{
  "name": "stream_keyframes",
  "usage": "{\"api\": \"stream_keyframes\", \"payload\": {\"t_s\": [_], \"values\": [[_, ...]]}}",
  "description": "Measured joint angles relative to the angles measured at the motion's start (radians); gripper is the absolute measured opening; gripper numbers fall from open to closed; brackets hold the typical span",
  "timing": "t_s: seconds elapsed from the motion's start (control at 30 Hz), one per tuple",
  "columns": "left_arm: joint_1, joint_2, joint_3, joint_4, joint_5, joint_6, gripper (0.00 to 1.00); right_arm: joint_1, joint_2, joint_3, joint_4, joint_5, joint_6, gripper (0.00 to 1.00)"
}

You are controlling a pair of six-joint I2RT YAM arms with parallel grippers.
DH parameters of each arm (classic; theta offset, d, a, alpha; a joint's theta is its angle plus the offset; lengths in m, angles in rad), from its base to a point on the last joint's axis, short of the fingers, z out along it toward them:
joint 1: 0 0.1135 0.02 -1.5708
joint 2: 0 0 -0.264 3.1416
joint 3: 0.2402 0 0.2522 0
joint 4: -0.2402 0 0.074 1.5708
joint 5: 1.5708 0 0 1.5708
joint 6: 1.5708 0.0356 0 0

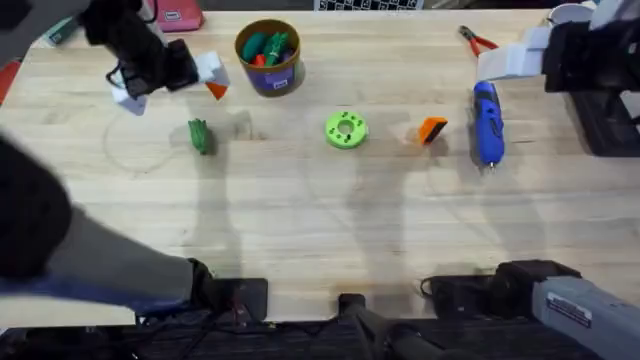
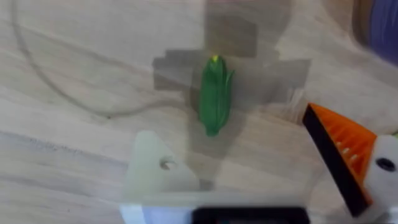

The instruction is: Pick up the gripper from the table and insert it into the empty holder that is missing its gripper. Then pick up a screw, insert it into the mounting hole, and use the screwdriver to tighten it. Finally, clean up the table by picking up the vegetable and placing it into the bucket.

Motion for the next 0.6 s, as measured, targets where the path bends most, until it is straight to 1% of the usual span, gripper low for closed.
{"api": "stream_keyframes", "payload": {"t_s": [0.1, 0.33, 0.47, 0.6], "values": [[0.005, 0.091, 0.059, -0.003, 0.003, -0.018, 0.985, 0.000, 0.000, 0.000, 0.000, 0.000, 0.000, 0.994], [0.013, 0.231, 0.070, -0.011, 0.003, -0.034, 0.985, 0.000, 0.000, 0.000, 0.000, 0.000, 0.000, 0.993], [0.029, 0.286, 0.070, -0.027, 0.002, -0.041, 0.985, 0.000, 0.000, 0.000, 0.000, 0.000, 0.000, 0.994], [0.046, 0.299, 0.070, -0.037, -0.003, -0.040, 0.993, 0.000, 0.000, 0.000, 0.000, 0.000, 0.000, 0.994]]}}
